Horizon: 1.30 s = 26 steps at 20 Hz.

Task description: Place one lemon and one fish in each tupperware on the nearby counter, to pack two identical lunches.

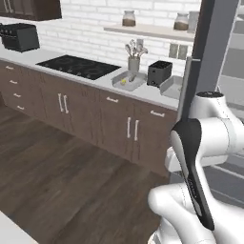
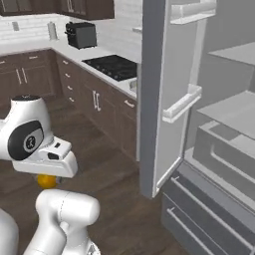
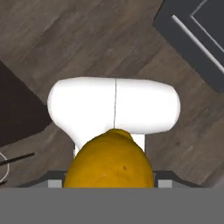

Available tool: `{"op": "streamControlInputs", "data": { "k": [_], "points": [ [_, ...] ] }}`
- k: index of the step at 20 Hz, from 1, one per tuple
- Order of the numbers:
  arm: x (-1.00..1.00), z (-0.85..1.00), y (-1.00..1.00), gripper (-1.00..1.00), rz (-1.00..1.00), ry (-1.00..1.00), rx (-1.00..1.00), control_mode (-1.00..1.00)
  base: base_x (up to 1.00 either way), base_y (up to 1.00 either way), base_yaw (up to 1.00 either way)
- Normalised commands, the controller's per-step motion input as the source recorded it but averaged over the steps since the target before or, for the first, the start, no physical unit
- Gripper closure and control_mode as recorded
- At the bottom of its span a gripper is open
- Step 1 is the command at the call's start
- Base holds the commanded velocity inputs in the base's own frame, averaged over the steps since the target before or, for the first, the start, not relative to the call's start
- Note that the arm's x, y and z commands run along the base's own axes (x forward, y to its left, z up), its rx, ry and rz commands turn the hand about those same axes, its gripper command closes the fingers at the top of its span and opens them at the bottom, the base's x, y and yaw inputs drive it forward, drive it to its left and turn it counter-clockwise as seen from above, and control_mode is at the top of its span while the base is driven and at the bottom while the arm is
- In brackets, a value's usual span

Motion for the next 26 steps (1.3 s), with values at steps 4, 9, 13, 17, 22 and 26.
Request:
{"op": "streamControlInputs", "data": {
  "k": [4,9,13,17,22,26],
  "points": [
    [0.00,0.00,0.00,1.00,0.00,0.00,0.00,1.00,0.21,0.54,0.59],
    [0.00,0.00,0.00,1.00,0.00,0.00,0.00,1.00,0.92,0.33,0.45],
    [0.00,0.00,0.00,1.00,0.00,0.00,0.00,1.00,1.00,0.12,0.30],
    [0.00,0.00,0.00,1.00,0.00,0.00,0.00,1.00,1.00,0.00,0.19],
    [0.00,0.00,0.00,1.00,0.00,0.00,0.00,1.00,1.00,0.00,0.12],
    [0.00,0.00,0.00,1.00,0.00,0.00,0.00,1.00,1.00,-0.03,0.05]
  ]
}}
